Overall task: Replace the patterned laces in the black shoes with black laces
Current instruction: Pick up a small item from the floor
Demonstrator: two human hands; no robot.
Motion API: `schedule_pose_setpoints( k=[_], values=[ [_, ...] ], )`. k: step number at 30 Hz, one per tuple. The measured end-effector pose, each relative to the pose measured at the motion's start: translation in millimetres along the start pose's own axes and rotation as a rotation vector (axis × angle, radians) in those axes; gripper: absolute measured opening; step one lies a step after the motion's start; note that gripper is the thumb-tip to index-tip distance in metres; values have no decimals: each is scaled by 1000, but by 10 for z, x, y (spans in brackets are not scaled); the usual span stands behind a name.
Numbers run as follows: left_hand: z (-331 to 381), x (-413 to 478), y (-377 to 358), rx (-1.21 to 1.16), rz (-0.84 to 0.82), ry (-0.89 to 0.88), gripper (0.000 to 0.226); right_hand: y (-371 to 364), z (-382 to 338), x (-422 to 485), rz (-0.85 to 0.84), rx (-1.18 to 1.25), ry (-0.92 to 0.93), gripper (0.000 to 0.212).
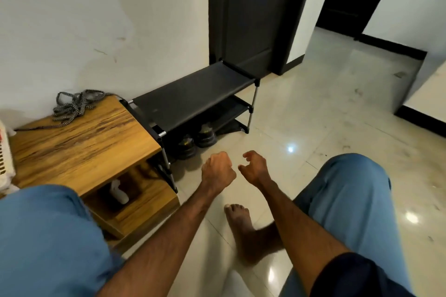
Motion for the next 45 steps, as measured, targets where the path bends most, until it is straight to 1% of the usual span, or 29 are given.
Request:
schedule_pose_setpoints(
  k=[3,5,7,12,16,19,21,22,25,28,31,32,33,35,36,37,39,40,41,42,43,45],
  values=[
    [151,-4,-158,-14,-51,-42,18,79,217,-76,27,-6,-60,29],
    [224,12,-330,-9,-96,-58,20,91,406,-96,71,51,-174,19],
    [280,118,-575,-11,-147,-69,21,92,604,-80,144,100,-285,13],
    [298,420,-1327,6,-307,-38,22,-6,1341,-77,266,87,-517,15],
    [271,623,-1994,46,-428,-5,24,-39,2067,57,326,54,-682,29],
    [278,710,-2381,48,-509,23,25,14,2479,202,348,6,-717,46],
    [279,757,-2563,56,-552,28,24,8,2674,276,326,-26,-721,53],
    [267,783,-2652,53,-563,32,24,-6,2736,301,293,-46,-727,52],
    [194,838,-2876,57,-611,57,24,-111,2901,304,194,-115,-779,39],
    [118,873,-3021,52,-630,90,24,-189,2986,279,212,-108,-825,28],
    [91,916,-3111,-29,-639,145,22,-230,2994,244,242,-5,-883,23],
    [86,930,-3142,-98,-645,180,23,-261,2964,233,270,49,-872,20],
    [93,943,-3186,-183,-656,223,29,-305,2920,218,291,108,-825,13],
    [106,942,-3244,-372,-728,337,43,-415,2773,228,292,219,-655,3],
    [119,926,-3253,-458,-760,391,44,-455,2672,245,244,275,-570,4],
    [109,935,-3281,-523,-758,427,42,-485,2571,283,164,312,-484,10],
    [75,986,-3302,-573,-685,443,34,-487,2442,369,-19,361,-361,20],
    [47,1025,-3303,-564,-637,444,32,-459,2442,414,-93,398,-346,23],
    [29,1062,-3308,-549,-595,443,32,-402,2472,451,-123,424,-358,24],
    [15,1093,-3300,-535,-562,442,31,-331,2534,490,-91,440,-382,23],
    [4,1116,-3292,-546,-543,439,30,-244,2602,523,14,411,-409,18],
    [-28,1138,-3314,-622,-548,451,26,-42,2826,578,301,220,-463,11]
  ],
)
Point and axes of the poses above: each hand's wrist, its own x-axis towards the middle knuckle, its own y-axis out of the back of the hand, z = x × y, the point moved 2 cm from there along x, towards the middle knuckle, and after that the axes turned 12 degrees about x, right-handed, at the moved point
